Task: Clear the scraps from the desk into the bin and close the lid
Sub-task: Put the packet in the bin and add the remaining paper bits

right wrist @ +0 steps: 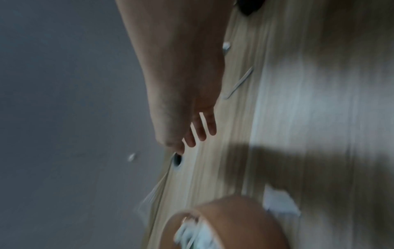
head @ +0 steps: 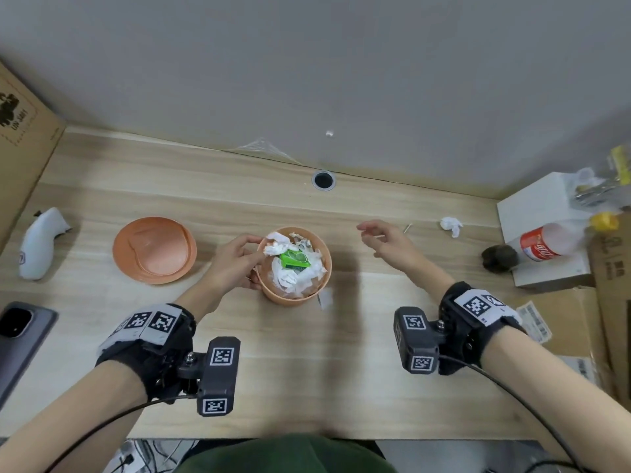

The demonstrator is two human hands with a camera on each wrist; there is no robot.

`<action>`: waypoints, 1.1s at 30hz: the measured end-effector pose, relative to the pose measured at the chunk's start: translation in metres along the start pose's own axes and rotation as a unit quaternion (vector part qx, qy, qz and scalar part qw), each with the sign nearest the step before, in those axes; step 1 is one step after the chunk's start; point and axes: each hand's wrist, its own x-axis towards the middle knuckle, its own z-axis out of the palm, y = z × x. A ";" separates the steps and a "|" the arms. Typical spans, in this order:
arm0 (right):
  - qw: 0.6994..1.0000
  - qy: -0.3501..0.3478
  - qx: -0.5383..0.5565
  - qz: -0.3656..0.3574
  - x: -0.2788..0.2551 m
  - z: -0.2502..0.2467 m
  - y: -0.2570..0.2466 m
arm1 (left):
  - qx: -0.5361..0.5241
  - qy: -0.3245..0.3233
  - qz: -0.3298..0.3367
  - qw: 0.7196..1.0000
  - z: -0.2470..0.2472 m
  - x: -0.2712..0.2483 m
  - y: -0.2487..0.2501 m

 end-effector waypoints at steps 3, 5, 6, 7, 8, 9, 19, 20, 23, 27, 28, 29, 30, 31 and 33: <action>0.994 0.068 -0.008 0.080 0.007 -0.028 0.055 | 0.004 0.002 0.002 1.000 0.012 0.008 0.007; 0.988 0.104 -0.006 0.119 0.009 -0.044 0.080 | 0.011 0.003 0.006 1.000 0.021 0.014 0.013; 0.982 0.128 -0.003 0.137 0.011 -0.052 0.090 | 0.015 0.002 0.009 1.000 0.026 0.017 0.015; 0.975 0.153 -0.005 0.159 0.014 -0.060 0.098 | 0.020 0.002 0.012 1.000 0.031 0.021 0.017; 0.968 0.182 -0.008 0.171 0.018 -0.067 0.104 | 0.025 0.003 0.014 1.000 0.035 0.024 0.020; 0.962 0.206 -0.020 0.178 0.022 -0.074 0.109 | 0.029 0.003 0.015 0.999 0.040 0.027 0.022; 0.967 0.161 -0.111 0.162 0.071 -0.109 0.114 | 0.033 0.023 0.007 0.999 0.070 0.047 0.037; 0.970 0.151 -0.115 0.152 0.071 -0.105 0.114 | 0.031 0.024 0.007 0.999 0.071 0.047 0.037; 0.974 0.148 -0.130 0.109 0.067 -0.084 0.112 | 0.025 0.026 0.009 0.999 0.072 0.046 0.037; 0.973 0.101 -0.197 0.065 0.050 -0.052 0.112 | 0.029 0.033 0.013 0.999 0.070 0.044 0.037; 0.972 0.089 -0.210 0.055 0.045 -0.045 0.112 | 0.029 0.035 0.013 0.999 0.068 0.042 0.036; 0.971 0.078 -0.223 0.045 0.040 -0.038 0.111 | 0.027 0.037 0.012 0.999 0.066 0.040 0.035; 0.969 0.068 -0.235 0.037 0.036 -0.031 0.112 | 0.025 0.037 0.009 0.999 0.062 0.036 0.033; 0.967 0.058 -0.248 0.031 0.032 -0.023 0.111 | 0.024 0.036 0.005 0.999 0.059 0.033 0.031; 0.962 0.043 -0.269 0.015 0.025 -0.007 0.109 | 0.023 0.038 0.001 0.999 0.049 0.024 0.025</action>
